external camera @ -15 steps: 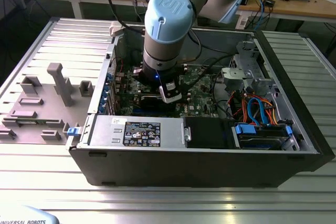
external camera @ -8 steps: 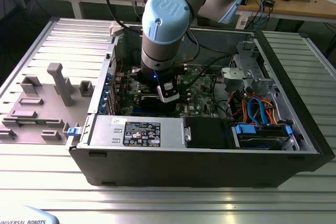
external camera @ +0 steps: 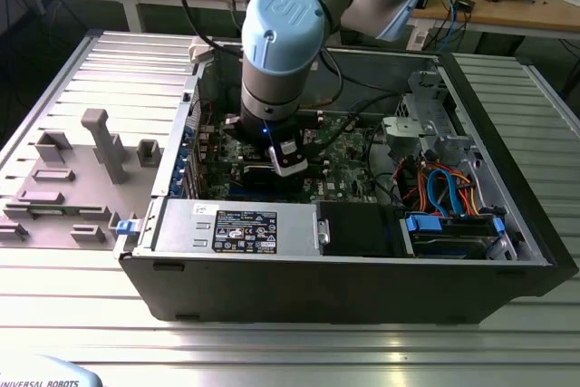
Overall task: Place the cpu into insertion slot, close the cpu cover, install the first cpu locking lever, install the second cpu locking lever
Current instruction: 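Install the second cpu locking lever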
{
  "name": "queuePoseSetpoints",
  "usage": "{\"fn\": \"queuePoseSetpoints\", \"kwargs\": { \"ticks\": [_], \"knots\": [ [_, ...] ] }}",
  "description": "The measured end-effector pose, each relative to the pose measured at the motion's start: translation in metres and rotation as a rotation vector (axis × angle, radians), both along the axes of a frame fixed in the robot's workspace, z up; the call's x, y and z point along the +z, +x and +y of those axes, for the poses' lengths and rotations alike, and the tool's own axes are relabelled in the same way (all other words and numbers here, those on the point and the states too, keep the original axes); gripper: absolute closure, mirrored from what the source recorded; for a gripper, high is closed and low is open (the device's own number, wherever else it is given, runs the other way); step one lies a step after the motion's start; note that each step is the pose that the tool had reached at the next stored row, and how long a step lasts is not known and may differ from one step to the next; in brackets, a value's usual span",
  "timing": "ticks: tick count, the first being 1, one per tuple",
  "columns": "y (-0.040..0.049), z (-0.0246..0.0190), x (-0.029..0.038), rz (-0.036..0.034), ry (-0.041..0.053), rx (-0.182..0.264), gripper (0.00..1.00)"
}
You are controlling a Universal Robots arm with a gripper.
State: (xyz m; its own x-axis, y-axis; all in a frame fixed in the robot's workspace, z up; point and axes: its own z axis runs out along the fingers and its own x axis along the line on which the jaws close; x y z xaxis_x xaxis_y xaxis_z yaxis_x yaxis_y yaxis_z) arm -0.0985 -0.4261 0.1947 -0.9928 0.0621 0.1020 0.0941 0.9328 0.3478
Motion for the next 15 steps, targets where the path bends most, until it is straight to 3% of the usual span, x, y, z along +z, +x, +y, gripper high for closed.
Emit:
{"fn": "queuePoseSetpoints", "kwargs": {
  "ticks": [6, 10, 15],
  "knots": [
    [-0.0009, 0.0002, -0.0021, -0.003, 0.0162, 0.0, 0.89],
    [-0.0009, 0.0001, -0.0041, -0.0028, 0.0174, 0.0, 0.89],
    [-0.001, 0.0001, 0.0043, -0.0029, 0.0176, 0.0, 0.89]
  ]
}}
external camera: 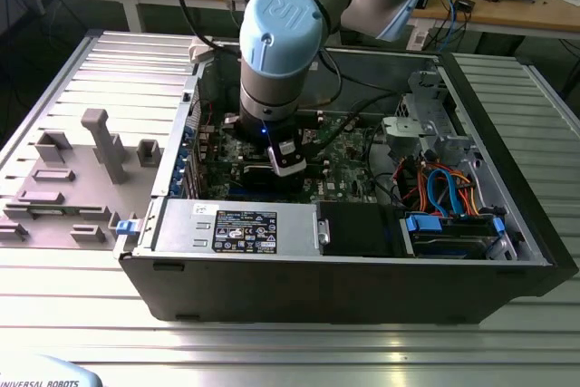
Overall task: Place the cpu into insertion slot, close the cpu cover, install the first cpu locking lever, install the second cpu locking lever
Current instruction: 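Install the second cpu locking lever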
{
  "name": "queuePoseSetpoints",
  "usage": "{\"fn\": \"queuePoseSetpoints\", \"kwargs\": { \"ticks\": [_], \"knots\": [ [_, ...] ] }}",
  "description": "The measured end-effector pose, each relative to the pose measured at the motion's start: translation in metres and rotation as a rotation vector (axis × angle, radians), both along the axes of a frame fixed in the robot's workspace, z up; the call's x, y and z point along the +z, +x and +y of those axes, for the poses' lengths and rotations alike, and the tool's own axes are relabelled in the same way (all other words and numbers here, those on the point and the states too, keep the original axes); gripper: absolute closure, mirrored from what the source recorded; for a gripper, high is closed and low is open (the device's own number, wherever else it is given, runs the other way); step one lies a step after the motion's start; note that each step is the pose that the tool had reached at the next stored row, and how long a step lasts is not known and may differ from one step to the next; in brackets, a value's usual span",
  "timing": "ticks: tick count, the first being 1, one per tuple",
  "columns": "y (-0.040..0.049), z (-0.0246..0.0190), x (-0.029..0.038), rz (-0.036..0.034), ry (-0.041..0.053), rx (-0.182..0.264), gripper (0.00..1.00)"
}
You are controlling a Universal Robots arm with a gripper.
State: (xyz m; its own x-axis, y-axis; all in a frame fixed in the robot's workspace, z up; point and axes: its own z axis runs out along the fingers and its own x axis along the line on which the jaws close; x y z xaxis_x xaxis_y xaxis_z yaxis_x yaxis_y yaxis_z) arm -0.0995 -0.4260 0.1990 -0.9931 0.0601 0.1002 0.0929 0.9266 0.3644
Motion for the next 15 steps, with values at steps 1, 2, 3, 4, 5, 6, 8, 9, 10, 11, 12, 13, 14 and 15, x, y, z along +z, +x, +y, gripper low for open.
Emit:
{"fn": "queuePoseSetpoints", "kwargs": {
  "ticks": [1, 2, 3, 4, 5, 6, 8, 9, 10, 11, 12, 13, 14, 15],
  "knots": [
    [0.0, 0.0, 0.0061, 0.0001, -0.0001, 0.0, 0.89],
    [-0.0001, 0.0, 0.0109, 0.0002, -0.0002, 0.0, 0.89],
    [-0.0001, 0.0, 0.012, 0.0012, -0.0001, 0.0, 0.89],
    [-0.0001, 0.0, 0.0119, 0.0013, 0.0001, 0.0, 0.89],
    [-0.0001, 0.0, 0.0119, 0.0014, 0.0002, 0.0, 0.89],
    [-0.0001, 0.0, 0.0119, 0.0015, 0.0, 0.0, 0.89],
    [0.0, 0.0, 0.0119, 0.0016, 0.0, 0.0, 0.89],
    [-0.0001, 0.0, 0.0119, 0.0016, 0.0, 0.0, 0.89],
    [-0.0001, 0.0, 0.0119, 0.0017, 0.0, 0.0, 0.89],
    [-0.0001, 0.0, 0.0119, 0.0017, -0.0001, 0.0, 0.89],
    [0.0, 0.0, 0.012, 0.0019, -0.0001, 0.0, 0.89],
    [-0.0001, 0.0, 0.012, 0.002, -0.0001, 0.0, 0.89],
    [-0.0001, 0.0, 0.0119, 0.002, 0.0, 0.0, 0.89],
    [-0.0001, 0.0, 0.0119, 0.0021, 0.0, 0.0, 0.89]
  ]
}}
